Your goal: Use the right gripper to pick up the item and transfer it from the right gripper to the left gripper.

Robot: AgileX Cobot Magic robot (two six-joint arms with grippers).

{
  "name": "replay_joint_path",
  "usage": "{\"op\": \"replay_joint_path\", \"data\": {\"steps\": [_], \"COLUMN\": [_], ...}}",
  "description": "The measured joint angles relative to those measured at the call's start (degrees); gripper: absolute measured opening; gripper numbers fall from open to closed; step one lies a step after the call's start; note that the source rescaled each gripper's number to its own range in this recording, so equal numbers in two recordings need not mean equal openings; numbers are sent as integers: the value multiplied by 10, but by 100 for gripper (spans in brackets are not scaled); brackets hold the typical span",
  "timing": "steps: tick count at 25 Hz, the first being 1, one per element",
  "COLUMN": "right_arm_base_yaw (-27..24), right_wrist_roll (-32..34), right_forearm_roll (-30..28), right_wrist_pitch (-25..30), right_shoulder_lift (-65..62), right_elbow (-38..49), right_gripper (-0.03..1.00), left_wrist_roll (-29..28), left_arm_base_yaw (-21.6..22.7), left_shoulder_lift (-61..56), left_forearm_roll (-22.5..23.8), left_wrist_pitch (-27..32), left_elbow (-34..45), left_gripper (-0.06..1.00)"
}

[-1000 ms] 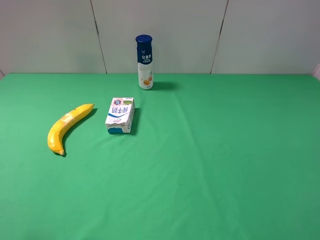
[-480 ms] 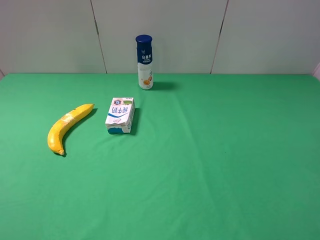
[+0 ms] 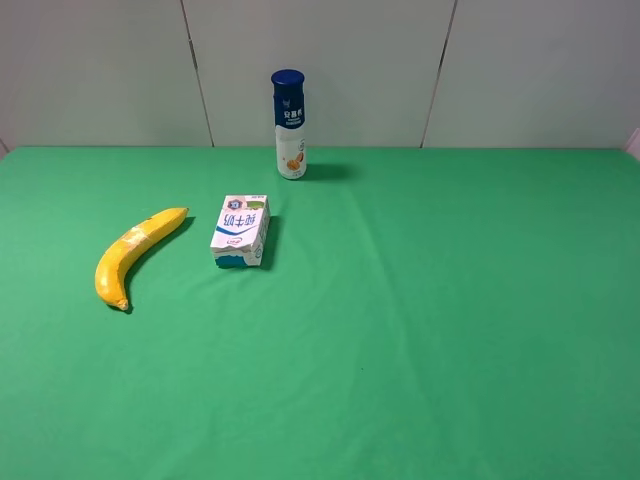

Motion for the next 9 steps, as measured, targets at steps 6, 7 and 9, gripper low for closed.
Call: {"op": "replay_joint_path", "data": {"steps": [6,7,9], "right_arm_base_yaw": [0,0,0], "right_wrist_roll": [0,0,0], "right_forearm_roll": [0,0,0], "right_wrist_pitch": [0,0,0], "right_shoulder_lift": [0,0,0], "right_elbow": [0,0,0], "right_gripper": [100,100,100], "left_wrist_roll": [0,-1,-1], "left_arm_base_yaw": [0,0,0], "left_shoulder_lift": [0,0,0], "left_forearm_roll": [0,0,0], "left_wrist_pitch": [0,0,0], "left_elbow": [0,0,0], "left_gripper": [100,100,100]}}
